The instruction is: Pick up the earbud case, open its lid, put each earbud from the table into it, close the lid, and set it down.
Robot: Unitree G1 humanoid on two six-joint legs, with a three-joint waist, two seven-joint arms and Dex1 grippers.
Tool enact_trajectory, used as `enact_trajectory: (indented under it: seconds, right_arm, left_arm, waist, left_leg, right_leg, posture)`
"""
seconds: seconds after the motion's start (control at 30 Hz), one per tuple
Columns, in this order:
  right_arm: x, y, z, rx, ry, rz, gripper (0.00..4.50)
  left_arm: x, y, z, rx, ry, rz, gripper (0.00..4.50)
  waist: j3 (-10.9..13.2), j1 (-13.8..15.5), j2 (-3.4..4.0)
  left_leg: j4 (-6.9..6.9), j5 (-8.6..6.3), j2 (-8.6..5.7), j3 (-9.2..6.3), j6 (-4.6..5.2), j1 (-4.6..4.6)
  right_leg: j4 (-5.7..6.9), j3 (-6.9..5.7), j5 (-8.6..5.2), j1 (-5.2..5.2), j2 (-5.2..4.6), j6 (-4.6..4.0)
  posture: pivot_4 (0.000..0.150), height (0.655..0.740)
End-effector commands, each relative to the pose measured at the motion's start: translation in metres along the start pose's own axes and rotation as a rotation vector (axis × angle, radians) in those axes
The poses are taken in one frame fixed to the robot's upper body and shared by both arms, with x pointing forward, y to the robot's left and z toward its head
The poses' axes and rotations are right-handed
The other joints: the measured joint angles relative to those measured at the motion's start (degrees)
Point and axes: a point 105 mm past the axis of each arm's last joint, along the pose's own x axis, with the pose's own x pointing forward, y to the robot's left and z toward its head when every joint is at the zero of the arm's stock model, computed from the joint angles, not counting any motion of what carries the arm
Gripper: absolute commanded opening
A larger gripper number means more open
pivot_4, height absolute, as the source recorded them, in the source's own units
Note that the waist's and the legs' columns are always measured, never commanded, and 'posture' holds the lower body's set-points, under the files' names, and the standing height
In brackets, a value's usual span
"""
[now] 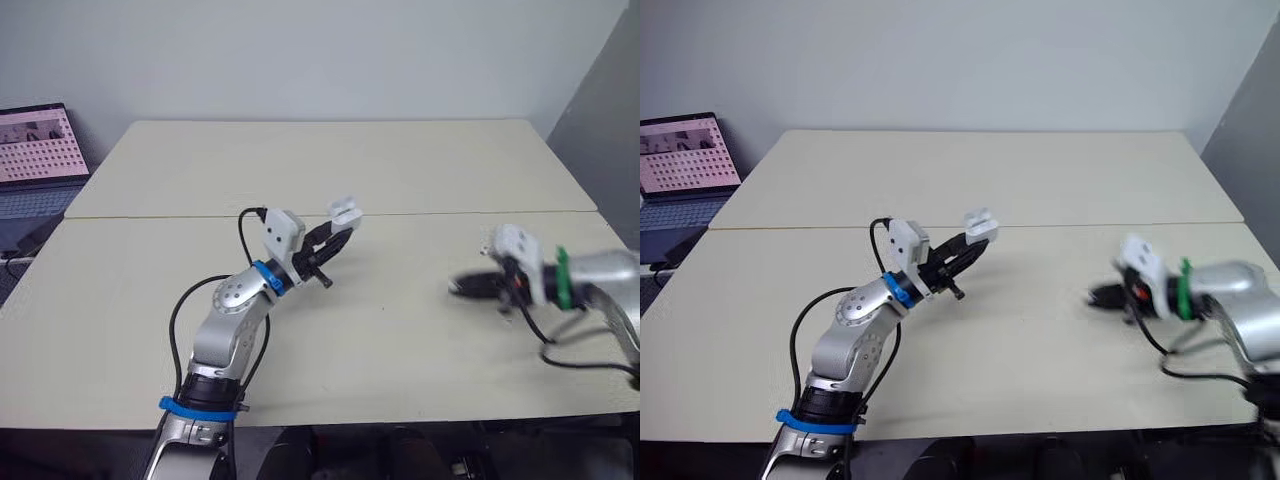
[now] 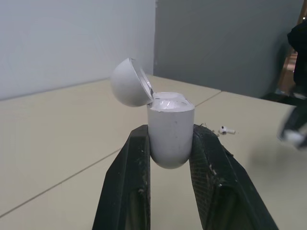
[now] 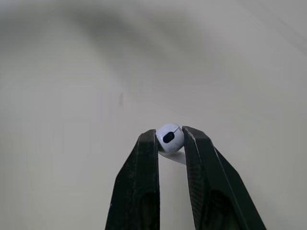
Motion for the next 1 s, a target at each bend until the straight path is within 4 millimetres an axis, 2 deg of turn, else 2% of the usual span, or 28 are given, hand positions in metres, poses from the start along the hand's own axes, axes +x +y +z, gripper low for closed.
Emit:
enact_trajectory:
  seconds: [0.03,0.13,0.3,0.4,0.73,1.0]
  right_arm:
    - [0.007,0.004,0.046,0.136,-0.213,-0.098,0.38]
    - [0.024,0.019,0.064,0.242,-0.351,-0.119,0.38]
    - [0.046,0.042,0.07,0.421,-0.452,-0.113,0.38]
    - [0.053,0.042,0.074,0.55,-0.515,-0.128,0.38]
    - [0.075,0.045,0.069,0.674,-0.527,-0.116,0.38]
    - [0.086,0.05,0.08,0.798,-0.571,-0.047,0.38]
  left_arm:
    - [0.005,0.001,0.013,0.046,-0.058,-0.003,0.75]
    - [0.011,0.005,0.016,0.056,-0.083,0.029,0.75]
    - [0.019,0.01,0.02,0.073,-0.119,0.083,0.75]
    - [0.023,0.01,0.023,0.076,-0.136,0.085,0.75]
    - [0.03,0.009,0.028,0.098,-0.163,0.082,0.75]
    - [0.03,0.008,0.028,0.112,-0.168,0.083,0.75]
  waist:
    - [0.0,0.3,0.0]
    - [0.0,1.1,0.0]
    - [0.0,0.7,0.05]
    - [-0.1,0.1,0.1]
    - [-0.1,-1.2,0.13]
    - [-0.1,-1.5,0.13]
  left_leg:
    - [0.0,0.0,0.0,-0.05,0.0,0.0]
    - [-0.01,0.0,-0.13,-0.44,-0.02,-0.17]
    - [0.01,0.04,-0.16,-0.4,-0.04,-0.5]
    - [-0.01,0.07,-0.09,-0.41,-0.07,-0.49]
    - [-0.03,0.14,-0.07,-0.35,-0.01,-0.48]
    - [-0.08,0.14,-0.02,-0.35,0.0,-0.48]
  right_leg:
    - [0.0,-0.02,0.0,0.01,0.0,0.0]
    - [-0.03,-0.28,0.01,-0.04,-0.06,-0.01]
    - [0.19,-0.23,0.04,-0.54,-0.06,-0.06]
    - [0.26,-0.24,0.08,-0.57,0.01,-0.12]
    - [0.28,-0.24,0.14,-0.59,0.1,-0.17]
    - [0.28,-0.24,0.14,-0.61,0.13,-0.17]
  posture:
    - [0.15,0.74]
    - [0.15,0.74]
    - [0.15,0.74]
    - [0.15,0.74]
    - [0.15,0.74]
    - [0.15,0.74]
